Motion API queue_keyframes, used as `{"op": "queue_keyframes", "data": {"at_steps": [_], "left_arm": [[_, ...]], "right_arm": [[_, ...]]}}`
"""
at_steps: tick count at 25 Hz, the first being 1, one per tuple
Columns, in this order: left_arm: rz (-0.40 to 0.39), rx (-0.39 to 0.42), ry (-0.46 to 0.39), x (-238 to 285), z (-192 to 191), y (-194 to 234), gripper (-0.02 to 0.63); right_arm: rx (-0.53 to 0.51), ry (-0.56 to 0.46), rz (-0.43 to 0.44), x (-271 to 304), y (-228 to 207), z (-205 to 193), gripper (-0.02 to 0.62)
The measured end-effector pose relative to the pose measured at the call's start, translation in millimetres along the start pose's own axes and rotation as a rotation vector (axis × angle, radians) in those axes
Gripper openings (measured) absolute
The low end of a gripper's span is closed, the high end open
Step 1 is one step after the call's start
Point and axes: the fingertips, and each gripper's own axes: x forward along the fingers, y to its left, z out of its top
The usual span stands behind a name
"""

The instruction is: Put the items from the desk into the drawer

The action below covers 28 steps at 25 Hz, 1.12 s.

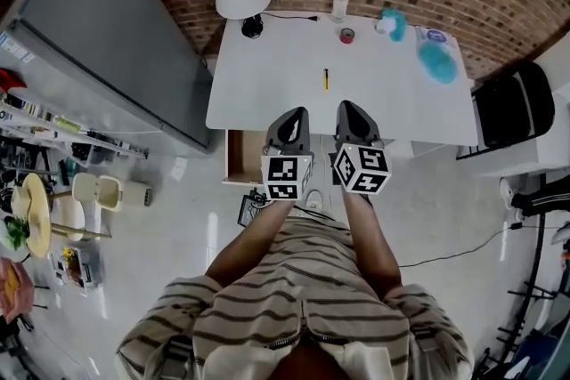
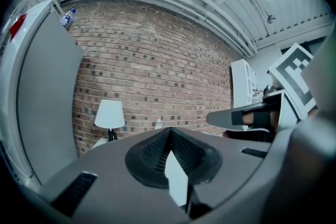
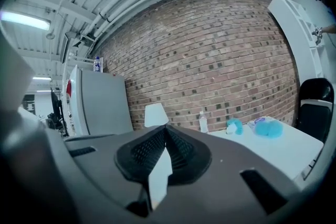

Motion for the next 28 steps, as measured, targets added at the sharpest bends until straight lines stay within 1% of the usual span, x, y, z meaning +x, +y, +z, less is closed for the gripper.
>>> {"op": "queue_keyframes", "data": {"at_steps": [8, 14, 21, 28], "left_arm": [[0.023, 0.020, 0.006, 48, 11, 0, 0.008], [0.050, 0.021, 0.017, 70, 12, 4, 0.008], [0.037, 0.015, 0.024, 80, 7, 14, 0.008], [0.014, 0.012, 0.028, 87, 13, 20, 0.008]], "right_arm": [[0.022, 0.051, 0.034, 45, -29, 4, 0.012], [0.023, 0.054, 0.054, 67, -42, 9, 0.012], [0.014, 0.066, 0.045, 80, -41, 1, 0.012], [-0.013, 0.058, 0.023, 82, -34, 10, 0.012]]}}
